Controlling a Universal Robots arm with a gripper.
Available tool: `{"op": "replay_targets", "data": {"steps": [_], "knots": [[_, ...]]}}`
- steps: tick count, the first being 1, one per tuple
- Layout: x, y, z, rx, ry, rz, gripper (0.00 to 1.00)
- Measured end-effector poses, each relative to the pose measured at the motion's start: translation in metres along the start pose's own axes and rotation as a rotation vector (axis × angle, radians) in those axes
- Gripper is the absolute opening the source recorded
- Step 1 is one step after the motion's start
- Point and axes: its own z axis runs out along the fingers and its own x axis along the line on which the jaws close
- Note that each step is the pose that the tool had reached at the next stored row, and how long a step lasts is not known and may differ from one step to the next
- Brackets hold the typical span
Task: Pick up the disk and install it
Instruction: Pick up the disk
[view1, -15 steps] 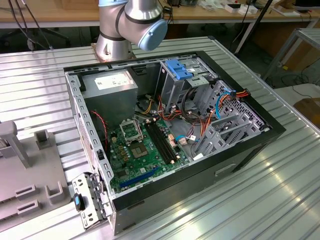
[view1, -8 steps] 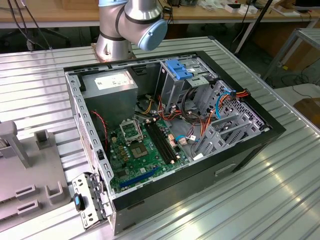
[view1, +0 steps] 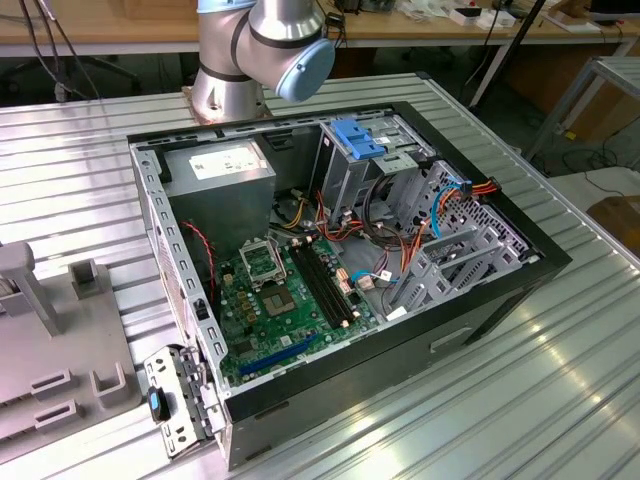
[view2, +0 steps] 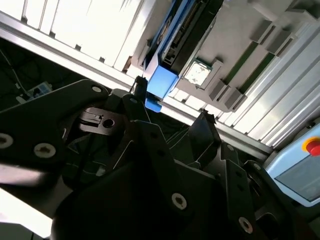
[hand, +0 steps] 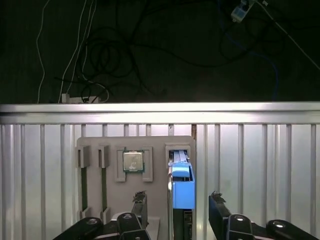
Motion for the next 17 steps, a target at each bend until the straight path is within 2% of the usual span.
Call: {"op": "replay_targets", "data": {"steps": [3, 5, 17], "knots": [[-0.0001, 0.0, 0.0029, 0.0033, -0.0001, -0.013, 0.6], [-0.0004, 0.0001, 0.0068, 0.0074, -0.0005, -0.041, 0.6], [-0.0024, 0.0, 0.0332, 0.0077, -0.0005, -0.041, 0.6]]}}
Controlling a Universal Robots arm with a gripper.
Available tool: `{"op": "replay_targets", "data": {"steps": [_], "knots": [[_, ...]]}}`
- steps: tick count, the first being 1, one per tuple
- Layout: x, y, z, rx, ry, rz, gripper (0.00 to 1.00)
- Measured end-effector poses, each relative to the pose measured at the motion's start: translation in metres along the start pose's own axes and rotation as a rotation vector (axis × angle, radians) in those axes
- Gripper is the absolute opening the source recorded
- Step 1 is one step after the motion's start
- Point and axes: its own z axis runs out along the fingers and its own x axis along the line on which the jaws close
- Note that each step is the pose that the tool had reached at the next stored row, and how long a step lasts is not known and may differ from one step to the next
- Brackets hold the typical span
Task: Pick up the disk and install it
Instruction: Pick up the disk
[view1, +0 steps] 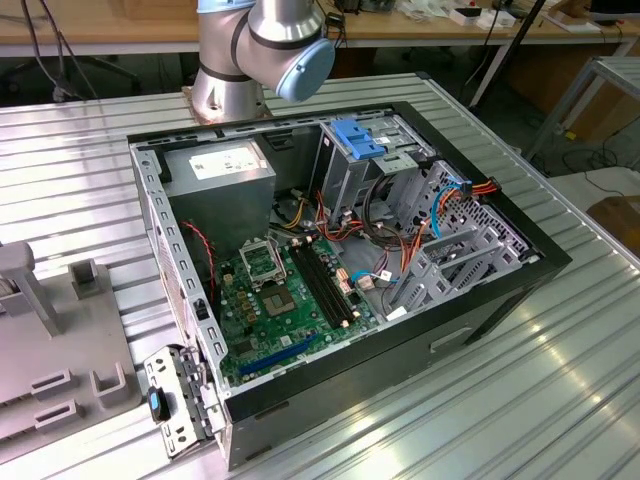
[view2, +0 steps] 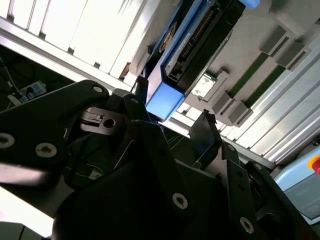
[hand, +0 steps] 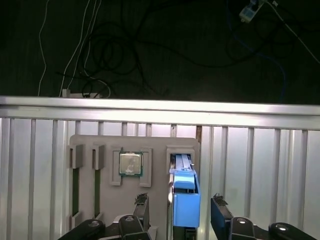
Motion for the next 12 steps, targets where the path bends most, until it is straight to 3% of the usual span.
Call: {"op": "replay_targets", "data": {"steps": [2, 6, 12], "knots": [[-0.0002, 0.0, 0.0038, -0.0002, 0.0, 0.0, 0.6], [-0.0012, 0.0002, 0.0179, 0.0, 0.0, 0.0, 0.6], [-0.0021, 0.0003, 0.029, 0.0, 0.0, 0.0, 0.6]]}}
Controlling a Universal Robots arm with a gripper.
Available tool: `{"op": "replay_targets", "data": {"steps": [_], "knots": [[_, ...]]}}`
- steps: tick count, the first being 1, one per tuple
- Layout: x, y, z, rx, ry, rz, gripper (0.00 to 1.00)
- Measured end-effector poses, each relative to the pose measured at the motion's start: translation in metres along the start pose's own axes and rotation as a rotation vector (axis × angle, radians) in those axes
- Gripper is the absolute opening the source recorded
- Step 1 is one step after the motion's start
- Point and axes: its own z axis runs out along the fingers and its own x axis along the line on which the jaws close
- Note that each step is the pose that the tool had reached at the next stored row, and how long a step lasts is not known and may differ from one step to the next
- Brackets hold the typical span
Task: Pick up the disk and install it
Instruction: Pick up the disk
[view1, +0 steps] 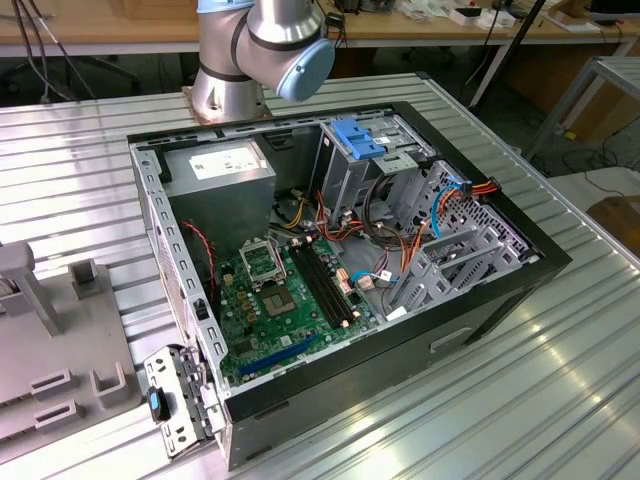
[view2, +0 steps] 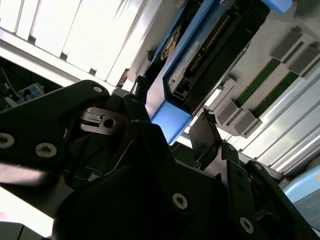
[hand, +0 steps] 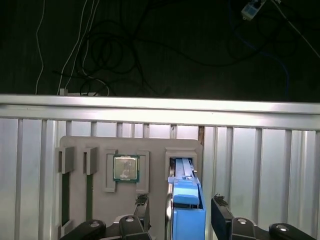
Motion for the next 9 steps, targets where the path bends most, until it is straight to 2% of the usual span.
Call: {"op": "replay_targets", "data": {"steps": [2, 8, 9], "knots": [[-0.0006, 0.0001, 0.0081, 0.0, 0.0, 0.0, 0.6], [-0.0007, 0.0001, 0.0091, -0.0001, 0.0, 0.0, 0.59], [-0.0007, 0.0001, 0.0091, 0.0, 0.0, 0.0, 0.45]]}}
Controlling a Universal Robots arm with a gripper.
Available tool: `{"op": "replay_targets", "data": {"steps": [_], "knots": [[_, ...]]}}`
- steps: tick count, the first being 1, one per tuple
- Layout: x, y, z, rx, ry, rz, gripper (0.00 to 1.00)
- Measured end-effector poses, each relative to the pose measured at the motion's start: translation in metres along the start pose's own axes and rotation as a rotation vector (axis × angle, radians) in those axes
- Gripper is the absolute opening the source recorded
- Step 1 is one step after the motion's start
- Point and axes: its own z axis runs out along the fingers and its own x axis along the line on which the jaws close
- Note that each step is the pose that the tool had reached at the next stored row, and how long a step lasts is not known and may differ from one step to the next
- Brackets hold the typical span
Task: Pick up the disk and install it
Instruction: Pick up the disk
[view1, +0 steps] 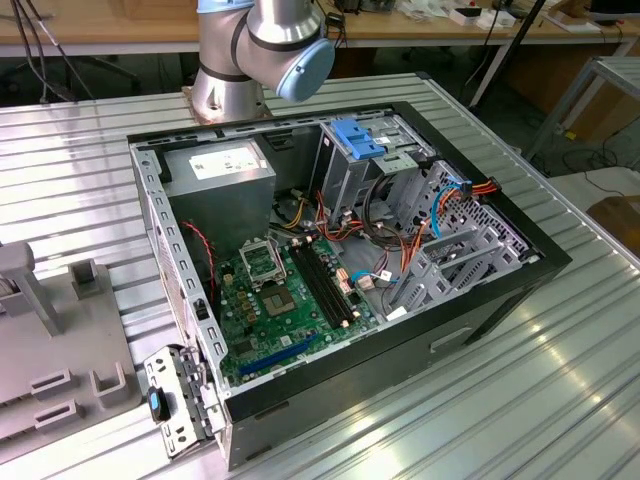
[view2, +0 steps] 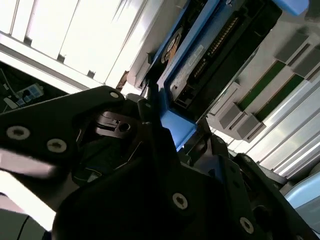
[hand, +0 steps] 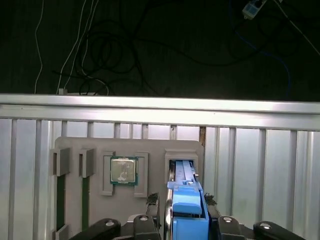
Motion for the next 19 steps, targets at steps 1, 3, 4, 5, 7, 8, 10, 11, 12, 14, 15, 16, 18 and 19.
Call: {"op": "replay_targets", "data": {"steps": [1, 3, 4, 5, 7, 8, 10, 11, 12, 14, 15, 16, 18, 19], "knots": [[0.0, 0.0, 0.0, 0.0, 0.0, 0.0, 0.45], [0.0, 0.0, 0.0, 0.0, 0.0, 0.0, 0.45], [0.0, 0.0, 0.0001, 0.0, 0.0, 0.0, 0.45], [0.0, 0.0, 0.0001, 0.0, 0.0, 0.0, 0.45], [0.0, 0.0, 0.0001, 0.0, 0.0, 0.0, 0.45], [0.0, 0.0, 0.0001, 0.0001, -0.0001, 0.0, 0.45], [0.0003, 0.0, 0.0002, 0.0001, -0.0001, 0.0, 0.45], [0.0004, 0.0, 0.0002, 0.0003, 0.0, 0.0, 0.45], [0.0004, 0.0, 0.0003, 0.0015, 0.0001, 0.0, 0.45], [0.0005, 0.0, 0.0008, 0.0106, 0.0003, 0.001, 0.45], [0.0005, 0.0001, 0.0008, 0.0161, 0.0005, 0.001, 0.45], [0.0005, 0.0001, 0.0008, 0.0201, 0.0008, 0.001, 0.45], [0.0005, 0.0002, 0.001, 0.0212, 0.0008, 0.002, 0.45], [0.0005, 0.0011, 0.001, 0.0212, 0.0007, 0.002, 0.45]]}}
